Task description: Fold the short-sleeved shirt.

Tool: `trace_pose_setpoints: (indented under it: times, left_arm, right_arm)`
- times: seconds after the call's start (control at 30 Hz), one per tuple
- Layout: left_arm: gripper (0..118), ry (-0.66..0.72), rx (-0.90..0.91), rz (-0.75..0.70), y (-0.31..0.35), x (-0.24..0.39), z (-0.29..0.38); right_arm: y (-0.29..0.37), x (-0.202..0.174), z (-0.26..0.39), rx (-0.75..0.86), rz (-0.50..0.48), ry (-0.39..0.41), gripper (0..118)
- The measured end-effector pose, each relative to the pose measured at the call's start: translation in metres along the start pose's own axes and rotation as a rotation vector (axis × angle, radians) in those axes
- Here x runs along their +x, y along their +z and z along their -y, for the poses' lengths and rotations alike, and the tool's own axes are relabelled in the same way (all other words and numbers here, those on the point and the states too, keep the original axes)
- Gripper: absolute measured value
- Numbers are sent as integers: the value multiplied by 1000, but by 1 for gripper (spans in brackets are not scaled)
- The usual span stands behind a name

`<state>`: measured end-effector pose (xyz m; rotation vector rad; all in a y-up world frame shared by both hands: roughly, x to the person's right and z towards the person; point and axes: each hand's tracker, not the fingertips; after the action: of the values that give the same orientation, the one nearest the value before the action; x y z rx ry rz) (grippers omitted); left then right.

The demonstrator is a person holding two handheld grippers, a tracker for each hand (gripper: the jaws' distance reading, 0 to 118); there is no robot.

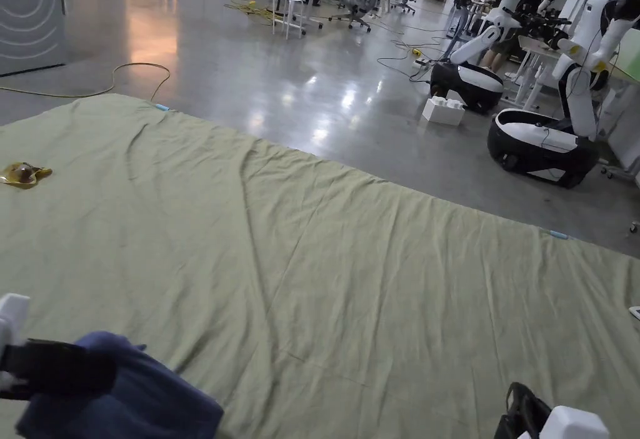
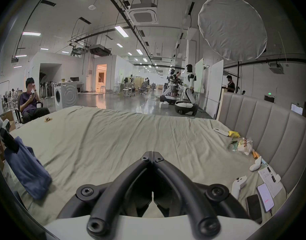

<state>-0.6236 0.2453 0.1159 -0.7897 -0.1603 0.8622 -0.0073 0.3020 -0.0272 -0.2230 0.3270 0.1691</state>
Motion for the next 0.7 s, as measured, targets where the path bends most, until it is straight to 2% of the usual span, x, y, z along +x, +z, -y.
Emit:
trace_pose_setpoints:
  times: [0.23,0.27,0.37,0.4,0.5,0.53,0.63,0.7]
  left_arm:
    - [25,8,8,-241,70,-64,-57]
    - [25,3,12,-271,73,-46,-54]
    - [25,-4,0,-445,80,-57,-69]
    - [25,2,4,-483,79,-93,-91]
    - [26,43,39,-539,87,-109,-98]
    - [27,40,39,-568,84,-82,-81]
    - [32,31,36,-604,83,-77,-71]
    - [40,30,29,-619,83,-68,-63]
  right_arm:
    - [-2,1,-8,17,20,-6,1]
    - [-2,1,-7,16,20,-5,1]
    - [-3,-2,-6,4,16,2,1]
    - [-2,-3,-4,2,14,4,1]
    - [-2,-6,-1,1,13,35,1]
    - [-2,-6,-1,1,12,37,1]
    - [-5,-8,1,-13,7,32,1]
    - [-6,-8,2,-16,3,30,1]
